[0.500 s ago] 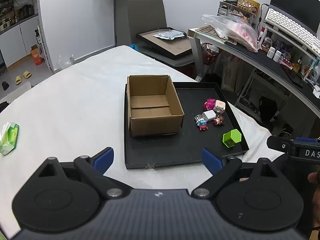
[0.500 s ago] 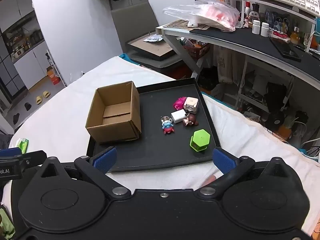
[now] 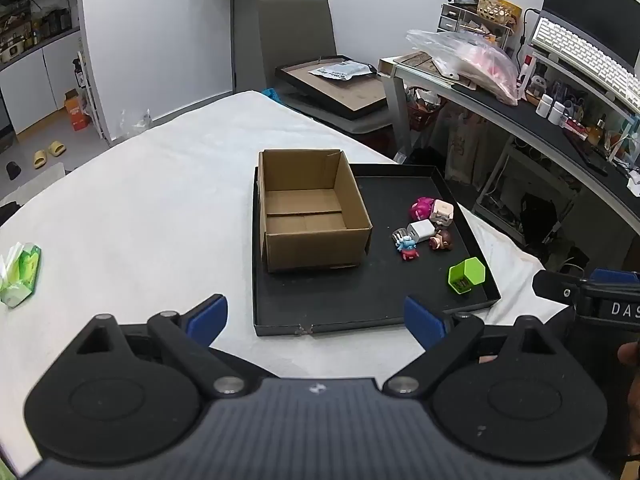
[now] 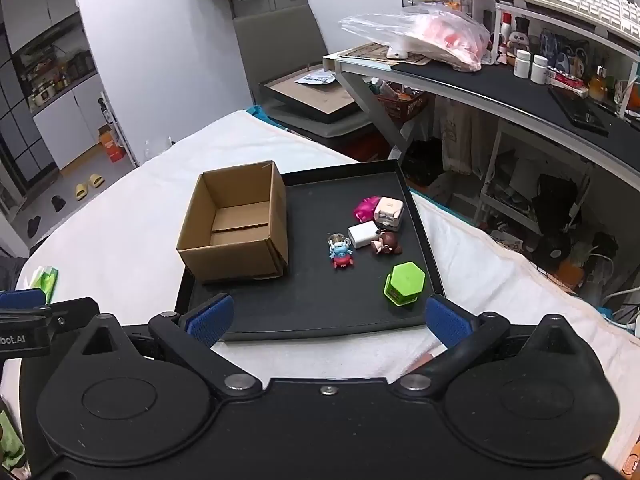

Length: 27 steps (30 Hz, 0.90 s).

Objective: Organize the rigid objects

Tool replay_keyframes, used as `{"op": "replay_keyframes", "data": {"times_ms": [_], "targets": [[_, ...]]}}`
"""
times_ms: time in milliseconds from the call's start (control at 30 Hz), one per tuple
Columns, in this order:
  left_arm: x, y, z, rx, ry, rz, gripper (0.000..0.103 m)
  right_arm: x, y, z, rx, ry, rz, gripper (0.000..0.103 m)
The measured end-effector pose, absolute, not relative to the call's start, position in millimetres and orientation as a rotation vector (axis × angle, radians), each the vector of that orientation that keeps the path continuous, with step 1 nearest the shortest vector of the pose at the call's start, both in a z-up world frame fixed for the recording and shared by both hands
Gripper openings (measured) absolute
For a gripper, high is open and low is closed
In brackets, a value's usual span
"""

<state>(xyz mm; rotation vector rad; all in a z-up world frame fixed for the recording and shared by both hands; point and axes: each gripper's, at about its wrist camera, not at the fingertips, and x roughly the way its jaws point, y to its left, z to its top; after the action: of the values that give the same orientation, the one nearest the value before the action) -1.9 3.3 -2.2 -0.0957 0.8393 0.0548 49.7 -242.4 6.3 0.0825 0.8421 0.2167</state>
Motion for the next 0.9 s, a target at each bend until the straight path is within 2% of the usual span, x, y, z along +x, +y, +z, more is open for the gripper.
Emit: {"op": "replay_keyframes", "data": {"times_ms": [900], "targets": [[-6.1,2.7,3.7,-0.111,0.834,0.047,0.094,44.7,-234.9,11.3,0.058,0.827,0.23,0.103]]}}
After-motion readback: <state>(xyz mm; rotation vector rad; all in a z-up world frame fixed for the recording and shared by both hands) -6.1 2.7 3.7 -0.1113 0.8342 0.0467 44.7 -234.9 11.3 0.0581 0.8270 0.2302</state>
